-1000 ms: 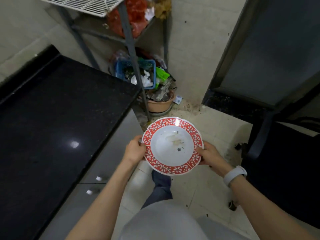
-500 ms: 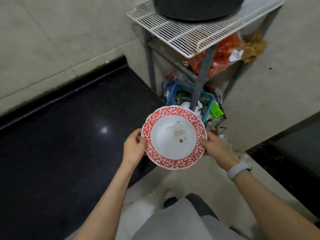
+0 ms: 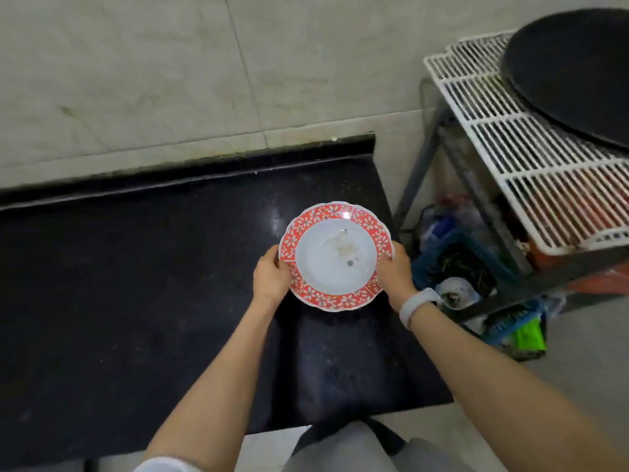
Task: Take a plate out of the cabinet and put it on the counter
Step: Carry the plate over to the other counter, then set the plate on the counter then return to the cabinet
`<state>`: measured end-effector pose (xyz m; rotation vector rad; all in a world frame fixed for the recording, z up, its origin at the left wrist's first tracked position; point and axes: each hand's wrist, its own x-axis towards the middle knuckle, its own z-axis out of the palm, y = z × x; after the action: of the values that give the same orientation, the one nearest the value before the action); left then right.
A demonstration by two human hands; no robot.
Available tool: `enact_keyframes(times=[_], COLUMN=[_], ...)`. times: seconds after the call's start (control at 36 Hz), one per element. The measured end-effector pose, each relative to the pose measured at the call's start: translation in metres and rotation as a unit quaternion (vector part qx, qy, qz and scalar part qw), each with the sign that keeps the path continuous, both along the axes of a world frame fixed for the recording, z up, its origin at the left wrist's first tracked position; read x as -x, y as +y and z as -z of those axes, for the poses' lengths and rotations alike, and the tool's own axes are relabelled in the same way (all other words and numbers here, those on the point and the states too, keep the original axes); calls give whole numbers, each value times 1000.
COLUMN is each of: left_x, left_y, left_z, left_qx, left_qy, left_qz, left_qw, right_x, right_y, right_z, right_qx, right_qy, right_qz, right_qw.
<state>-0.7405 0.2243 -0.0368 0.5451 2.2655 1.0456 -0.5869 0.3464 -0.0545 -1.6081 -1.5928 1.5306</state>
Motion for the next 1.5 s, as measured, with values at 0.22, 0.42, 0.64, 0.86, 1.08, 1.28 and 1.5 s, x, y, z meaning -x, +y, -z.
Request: enact_keyframes(times=[0.22,0.42,0.64,0.86,1.08,1.28,1.5], left_x=[45,78,117,116,85,31,-37], left_y=[53,97,145,158,107,-11,-153], left_z=[8,11,36,46,35,33,35], left_qx=[15,13,16,1,30,82,171], left_qy=[-31,-43,-49,-30,-15,81,110], left_qz=[-3,19,35,20,-20,-47,-168], left_qw=[999,999,998,999,999,992,965], right_x=[51,78,107,109,83,53,42], right_y=[47,89,132,145,99,1,-119], right_z=[-2,12,8,20,18,26,24], right_qx=[31,64,60,70,128,113,26], right_qy=[30,32,55,86,72,-19,-19], right_qz=[17,6,-5,46,100,-57,-360], right_qw=[999,997,997,993,984,992,932])
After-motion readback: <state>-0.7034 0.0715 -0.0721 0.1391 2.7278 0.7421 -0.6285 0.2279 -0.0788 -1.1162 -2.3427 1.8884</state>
